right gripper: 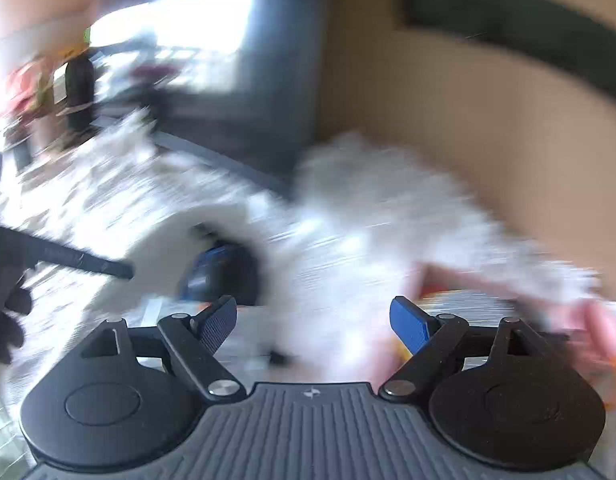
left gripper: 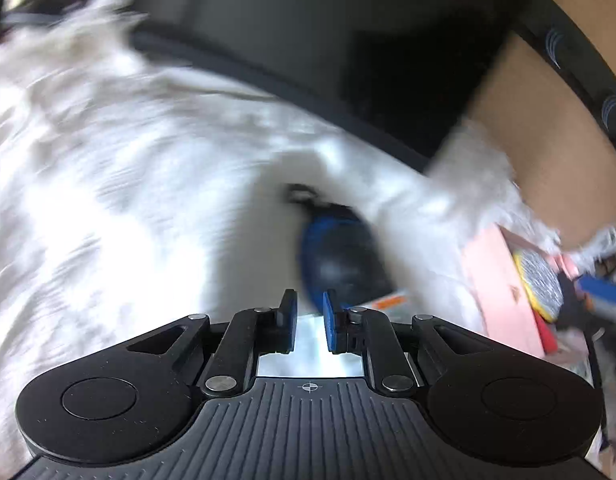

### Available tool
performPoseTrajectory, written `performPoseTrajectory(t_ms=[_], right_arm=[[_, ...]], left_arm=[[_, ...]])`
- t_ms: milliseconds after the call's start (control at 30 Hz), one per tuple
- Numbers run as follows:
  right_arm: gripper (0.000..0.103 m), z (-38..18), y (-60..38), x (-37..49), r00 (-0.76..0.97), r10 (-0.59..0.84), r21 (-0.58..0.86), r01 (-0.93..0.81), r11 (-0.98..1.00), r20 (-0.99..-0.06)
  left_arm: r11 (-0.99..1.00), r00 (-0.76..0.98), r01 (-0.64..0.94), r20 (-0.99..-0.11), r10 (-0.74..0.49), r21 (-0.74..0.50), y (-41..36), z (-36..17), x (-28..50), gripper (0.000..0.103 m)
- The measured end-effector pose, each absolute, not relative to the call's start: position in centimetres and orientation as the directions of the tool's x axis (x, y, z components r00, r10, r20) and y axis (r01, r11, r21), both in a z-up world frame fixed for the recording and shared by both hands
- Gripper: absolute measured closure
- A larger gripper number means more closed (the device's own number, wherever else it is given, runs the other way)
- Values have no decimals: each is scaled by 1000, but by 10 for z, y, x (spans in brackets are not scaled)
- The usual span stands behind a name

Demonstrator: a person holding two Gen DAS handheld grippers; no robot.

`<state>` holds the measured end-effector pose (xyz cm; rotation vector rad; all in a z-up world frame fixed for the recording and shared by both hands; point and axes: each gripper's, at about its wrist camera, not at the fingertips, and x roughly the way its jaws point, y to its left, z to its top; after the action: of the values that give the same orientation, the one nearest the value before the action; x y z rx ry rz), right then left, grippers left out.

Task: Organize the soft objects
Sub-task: 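Move the right tool to the blue-black pouch and grasp its strap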

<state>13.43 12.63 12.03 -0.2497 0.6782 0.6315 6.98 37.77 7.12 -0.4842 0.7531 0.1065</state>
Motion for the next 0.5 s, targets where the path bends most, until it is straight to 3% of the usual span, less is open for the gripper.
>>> performPoseTrajectory(t_ms=[200,500], right_arm=[[19,75,211,160,468,491,18,-710,704,-734],[16,20,294,227,429,402,23,-660,751,-809]], left_arm=[[878,711,-208,-684,-167,-431,410,50,36,88],[864,665,-216,-717,-211,-455,412,33,13,88]])
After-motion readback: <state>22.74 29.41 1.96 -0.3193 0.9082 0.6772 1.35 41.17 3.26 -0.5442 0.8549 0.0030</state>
